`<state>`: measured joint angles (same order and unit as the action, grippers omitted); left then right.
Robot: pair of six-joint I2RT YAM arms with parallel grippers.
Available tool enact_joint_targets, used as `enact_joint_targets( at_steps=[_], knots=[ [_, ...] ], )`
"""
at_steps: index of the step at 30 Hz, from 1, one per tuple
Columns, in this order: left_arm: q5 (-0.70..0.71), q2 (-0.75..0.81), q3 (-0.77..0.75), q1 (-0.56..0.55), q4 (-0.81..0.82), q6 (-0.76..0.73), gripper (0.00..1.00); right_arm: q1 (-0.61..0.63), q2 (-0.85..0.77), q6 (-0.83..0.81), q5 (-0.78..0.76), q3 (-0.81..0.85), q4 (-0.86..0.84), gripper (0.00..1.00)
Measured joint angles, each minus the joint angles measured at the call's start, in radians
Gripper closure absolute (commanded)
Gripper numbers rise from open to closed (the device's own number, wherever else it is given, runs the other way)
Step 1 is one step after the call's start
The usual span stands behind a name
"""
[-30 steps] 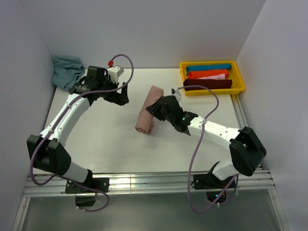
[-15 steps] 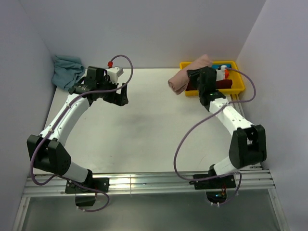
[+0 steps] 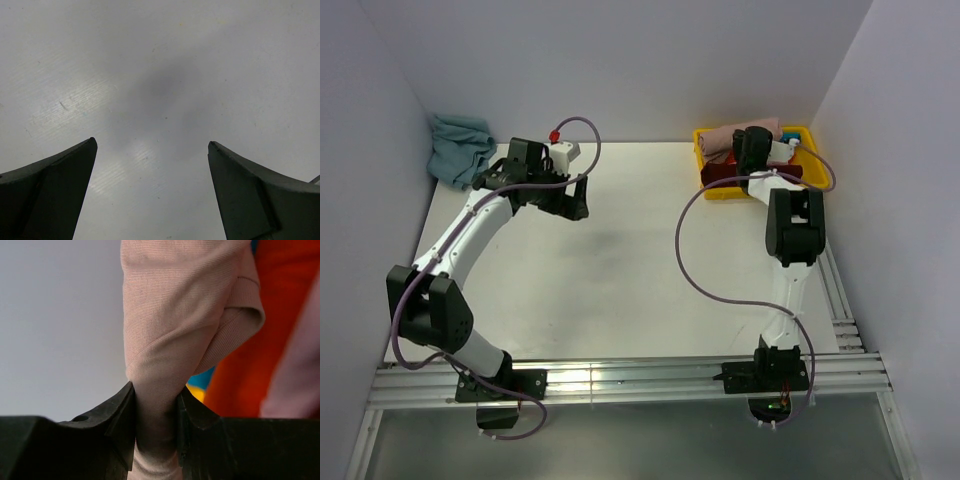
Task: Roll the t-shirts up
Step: Place the rolled tshirt into the container
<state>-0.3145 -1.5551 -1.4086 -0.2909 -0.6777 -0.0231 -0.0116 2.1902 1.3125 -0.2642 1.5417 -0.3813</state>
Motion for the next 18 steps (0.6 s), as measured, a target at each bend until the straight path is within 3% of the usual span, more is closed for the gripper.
enact_joint_targets(
  at_steps=[5,18],
  knots=[
    [0.006,-0.027,0.000,0.000,0.002,-0.003,0.01,-0.016,0.122,0.016,-0.008,0.102,-0.041,1.00],
    [-0.002,-0.055,-0.004,0.001,0.001,-0.003,0.01,-0.057,0.133,-0.023,-0.048,0.111,-0.046,1.00]
  ],
)
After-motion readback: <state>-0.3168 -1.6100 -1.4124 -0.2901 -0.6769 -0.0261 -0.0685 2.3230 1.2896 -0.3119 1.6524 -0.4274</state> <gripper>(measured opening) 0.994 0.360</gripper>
